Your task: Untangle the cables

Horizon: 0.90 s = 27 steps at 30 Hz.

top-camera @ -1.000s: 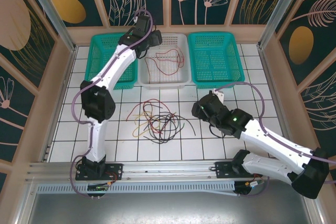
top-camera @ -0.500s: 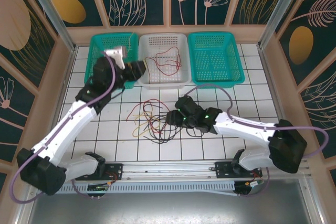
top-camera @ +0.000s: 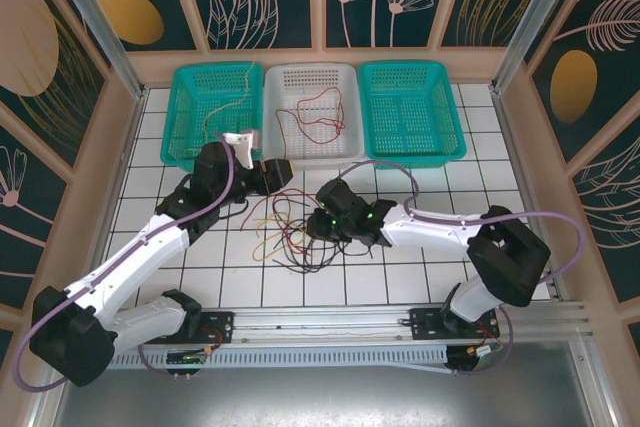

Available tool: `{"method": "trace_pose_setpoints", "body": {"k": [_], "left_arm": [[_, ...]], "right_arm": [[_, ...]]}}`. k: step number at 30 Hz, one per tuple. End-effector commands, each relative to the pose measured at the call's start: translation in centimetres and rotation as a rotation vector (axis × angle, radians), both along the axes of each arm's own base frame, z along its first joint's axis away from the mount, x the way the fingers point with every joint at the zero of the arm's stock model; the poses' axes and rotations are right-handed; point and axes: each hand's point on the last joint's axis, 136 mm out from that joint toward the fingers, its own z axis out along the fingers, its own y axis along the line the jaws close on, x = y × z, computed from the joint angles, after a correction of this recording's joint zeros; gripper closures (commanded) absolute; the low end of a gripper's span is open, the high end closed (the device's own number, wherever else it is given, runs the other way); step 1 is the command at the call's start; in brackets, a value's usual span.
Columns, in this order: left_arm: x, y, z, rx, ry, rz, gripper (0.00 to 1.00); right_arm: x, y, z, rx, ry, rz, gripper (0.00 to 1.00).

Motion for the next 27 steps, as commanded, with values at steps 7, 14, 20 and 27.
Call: {"method": "trace_pose_setpoints", "body": {"k": [7, 14, 20, 27], "left_arm": [[-1.6, -2.5, -1.2, -0.060, 0.015, -0.085, 0.44], [-2.6, -3.8, 0.3, -0.168, -0.019, -0.154, 0.43], [-4.7, -5.7, 3.9, -0.334, -0.119, -0.272, 0.38], [-6.6, -7.9, 7.2, -0.411, -0.223, -0.422, 0.30]], "right_arm": [[2.6, 0.4, 6.9, 0.061, -0.205, 0.003, 1.00], [2.3, -1.4, 13.5, 0.162, -0.389, -0.015, 1.00], [2.3, -4.2, 20.4, 0.258, -0.572, -0.078, 1.00], [2.4, -5.9, 26.1, 0.301, -0.721, -0.094, 1.00]]}}
